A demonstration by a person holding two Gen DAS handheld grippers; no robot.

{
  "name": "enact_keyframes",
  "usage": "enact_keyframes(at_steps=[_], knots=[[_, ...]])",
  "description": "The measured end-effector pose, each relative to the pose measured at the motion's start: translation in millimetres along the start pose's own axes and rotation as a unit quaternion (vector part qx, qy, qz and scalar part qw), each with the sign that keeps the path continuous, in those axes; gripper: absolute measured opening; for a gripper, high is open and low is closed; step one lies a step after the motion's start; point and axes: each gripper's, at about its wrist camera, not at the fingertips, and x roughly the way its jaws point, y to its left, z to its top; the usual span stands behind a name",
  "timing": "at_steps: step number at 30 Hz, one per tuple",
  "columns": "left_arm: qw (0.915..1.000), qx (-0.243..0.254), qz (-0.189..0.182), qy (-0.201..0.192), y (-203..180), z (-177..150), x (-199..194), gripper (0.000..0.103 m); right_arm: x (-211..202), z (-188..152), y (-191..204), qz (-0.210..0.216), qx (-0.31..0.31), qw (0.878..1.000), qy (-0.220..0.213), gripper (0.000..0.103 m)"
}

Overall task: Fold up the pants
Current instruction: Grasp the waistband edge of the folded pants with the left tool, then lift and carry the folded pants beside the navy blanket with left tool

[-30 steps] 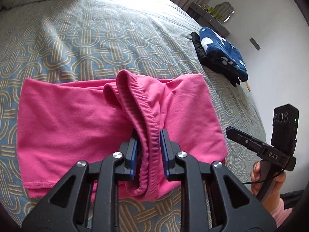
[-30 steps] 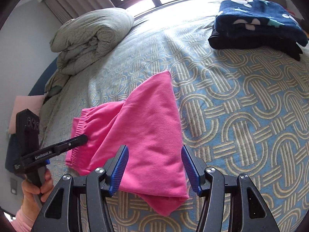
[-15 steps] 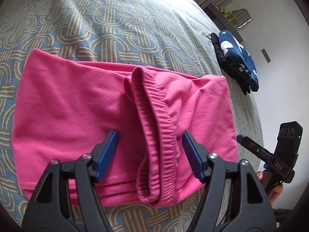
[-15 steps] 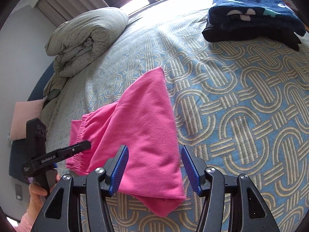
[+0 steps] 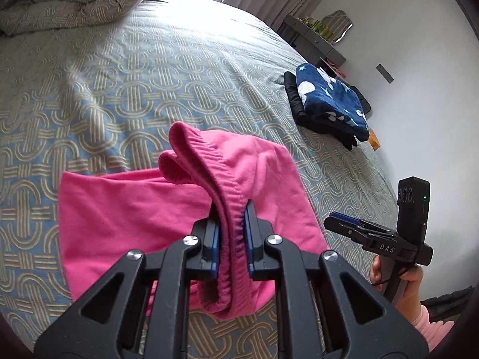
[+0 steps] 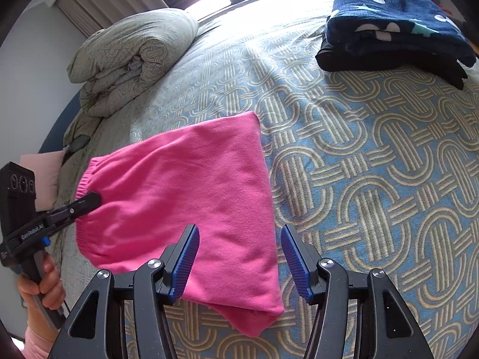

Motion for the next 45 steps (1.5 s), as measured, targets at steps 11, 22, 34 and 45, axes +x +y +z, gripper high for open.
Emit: enact_keyframes(at_steps=[11,22,34,45], knots=[[0.9957,-0.047,0.080,0.001,73,-16,-27,0.015,20,4,47,-0.010,-0.077,0.997,0.030,0.058],[0.9925,-0.084,0.084,0.028,104,-39,-6,0.017,54,-9,69,-0.033,-0.124,0.988,0.080,0.058],[0.9859,-0.100,0.129,0.038,129,-50,14,0.037,57,-17,46,-0.017,-0.087,0.991,0.101,0.064],[0.9817,-0.142,0.118,0.045,145,-55,23,0.055,59,-19,48,-0.017,-0.087,0.991,0.099,0.065]])
